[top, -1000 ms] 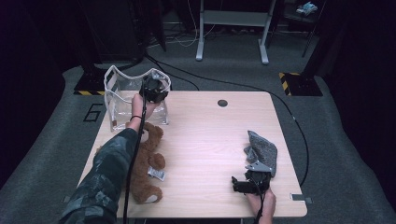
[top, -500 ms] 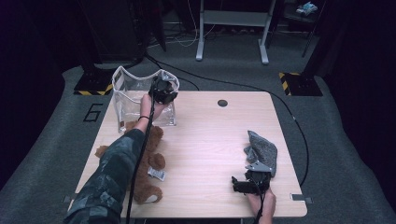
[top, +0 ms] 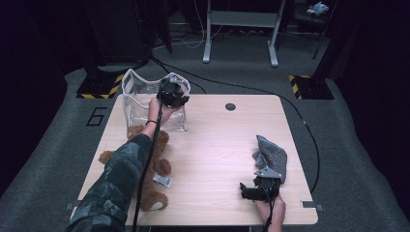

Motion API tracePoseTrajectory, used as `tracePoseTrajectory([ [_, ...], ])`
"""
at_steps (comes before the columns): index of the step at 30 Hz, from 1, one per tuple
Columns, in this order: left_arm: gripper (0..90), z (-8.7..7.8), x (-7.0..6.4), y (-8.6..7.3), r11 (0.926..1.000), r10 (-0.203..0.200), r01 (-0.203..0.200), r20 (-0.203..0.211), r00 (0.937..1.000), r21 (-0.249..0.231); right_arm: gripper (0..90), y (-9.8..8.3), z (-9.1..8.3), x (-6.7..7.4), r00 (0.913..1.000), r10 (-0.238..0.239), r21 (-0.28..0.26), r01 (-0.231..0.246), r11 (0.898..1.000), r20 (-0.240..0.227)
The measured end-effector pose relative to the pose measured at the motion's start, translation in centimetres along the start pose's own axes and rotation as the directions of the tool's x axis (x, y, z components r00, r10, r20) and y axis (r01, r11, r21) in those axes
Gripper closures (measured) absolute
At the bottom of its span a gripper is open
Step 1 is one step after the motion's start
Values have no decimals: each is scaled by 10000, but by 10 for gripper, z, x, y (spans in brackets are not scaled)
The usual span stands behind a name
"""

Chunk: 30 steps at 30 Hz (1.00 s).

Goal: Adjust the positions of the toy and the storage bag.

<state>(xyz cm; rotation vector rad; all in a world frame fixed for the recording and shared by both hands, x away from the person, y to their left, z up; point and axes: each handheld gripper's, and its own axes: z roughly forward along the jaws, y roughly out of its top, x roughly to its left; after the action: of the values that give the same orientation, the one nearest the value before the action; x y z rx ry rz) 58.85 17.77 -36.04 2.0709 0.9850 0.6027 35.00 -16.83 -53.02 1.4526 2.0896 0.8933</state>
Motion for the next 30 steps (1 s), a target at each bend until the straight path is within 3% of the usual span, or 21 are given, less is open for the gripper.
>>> tracePoseTrajectory([
  [2, 442, -11, 5, 2, 9997, -159, 156, -173, 9997, -162, 14, 0, 0, 0, 10000, 8, -14, -8, 10000, 23],
  [4, 379, -25, 13, 4, 9984, -358, 342, -344, 9988, -441, 14, 0, 0, 0, 10000, 9, -14, -9, 10000, 26],
  [5, 356, -30, 17, 5, 9960, -597, 568, -402, 9974, -684, 14, 0, 0, 0, 10000, 15, -13, -15, 10000, 29],
  [7, 339, -43, 27, 5, 9964, -586, 536, -770, 9953, -656, 14, 0, 0, 0, 10000, 13, -15, -13, 10000, 34],
  [11, 271, -63, 53, -1, 9909, -1211, 1121, -1316, 9839, -740, 13, 0, 1, 0, 9999, 58, -38, -58, 10000, 124],
  [12, 257, -63, 53, -1, 9909, -1211, 1121, -1316, 9839, -740, 13, 0, 0, 0, 10000, -7, -6, 7, 10000, 72],
  [13, 226, -70, 67, -6, 9837, -1726, 1604, -1761, 9691, -817, 13, 0, 0, 0, 10000, 17, -18, -17, 10000, 85],
  [19, 151, -82, 96, -22, 9744, -2244, 2200, -2530, 9411, -458, 13, 0, 0, 0, 10000, 20, -14, -20, 10000, 86],
  [23, 159, -87, 113, -34, 9615, -2733, 2700, -2833, 9193, -512, 13, 0, 0, 0, 10000, 23, -14, -23, 10000, 88],
  [25, 231, -87, 115, -36, 9597, -2794, 2758, -2891, 9156, -539, 13, 0, 0, 0, 10000, 24, -10, -24, 10000, 87],
  [26, 253, -88, 121, -42, 9517, -3027, 3046, -2914, 9074, -400, 13, 0, 0, 0, 10000, 23, -14, -23, 10000, 86],
  [28, 286, -87, 124, -46, 9452, -3184, 3255, -3000, 8993, -274, 13, 0, 1, 0, 10000, 27, -14, -26, 10000, 87],
  [30, 354, -85, 127, -51, 9412, -3268, 3377, -2833, 9016, -110, 13, 0, 1, 0, 10000, 27, -13, -27, 10000, 87],
])
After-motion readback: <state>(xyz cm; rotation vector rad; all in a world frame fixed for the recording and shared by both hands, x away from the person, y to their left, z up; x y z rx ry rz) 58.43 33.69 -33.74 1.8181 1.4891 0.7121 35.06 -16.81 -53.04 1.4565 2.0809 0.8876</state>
